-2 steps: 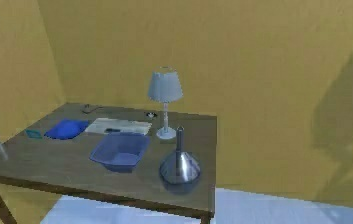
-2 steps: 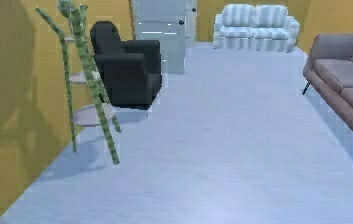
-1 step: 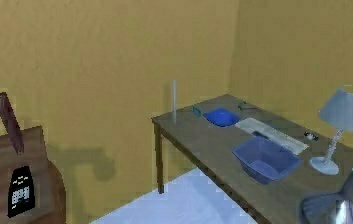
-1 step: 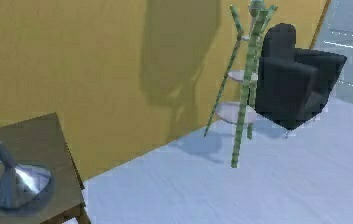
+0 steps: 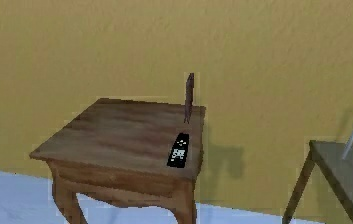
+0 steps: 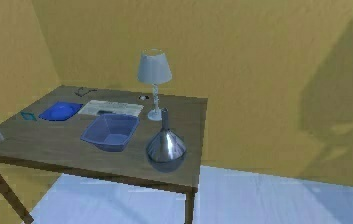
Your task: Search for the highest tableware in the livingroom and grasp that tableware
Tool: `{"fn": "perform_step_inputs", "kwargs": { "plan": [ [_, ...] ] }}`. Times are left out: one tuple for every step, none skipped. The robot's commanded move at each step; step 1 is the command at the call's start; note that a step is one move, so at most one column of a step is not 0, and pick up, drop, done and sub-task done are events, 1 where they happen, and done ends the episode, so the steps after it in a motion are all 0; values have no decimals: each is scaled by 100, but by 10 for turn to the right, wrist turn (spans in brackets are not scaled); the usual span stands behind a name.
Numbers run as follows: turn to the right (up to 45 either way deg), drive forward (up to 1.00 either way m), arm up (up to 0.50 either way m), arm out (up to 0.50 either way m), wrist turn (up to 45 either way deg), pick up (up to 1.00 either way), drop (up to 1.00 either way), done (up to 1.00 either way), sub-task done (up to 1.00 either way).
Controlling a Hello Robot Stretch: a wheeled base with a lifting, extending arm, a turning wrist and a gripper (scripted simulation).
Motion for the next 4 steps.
{"fn": "perform_step_inputs", "kwargs": {
  "plan": [
    [-150,0,0,0,0,0,0,0,0],
    [0,0,50,0,0,0,0,0,0],
    [0,0,38,0,0,0,0,0,0],
    [0,0,0,38,0,0,0,0,0]
  ]
}}
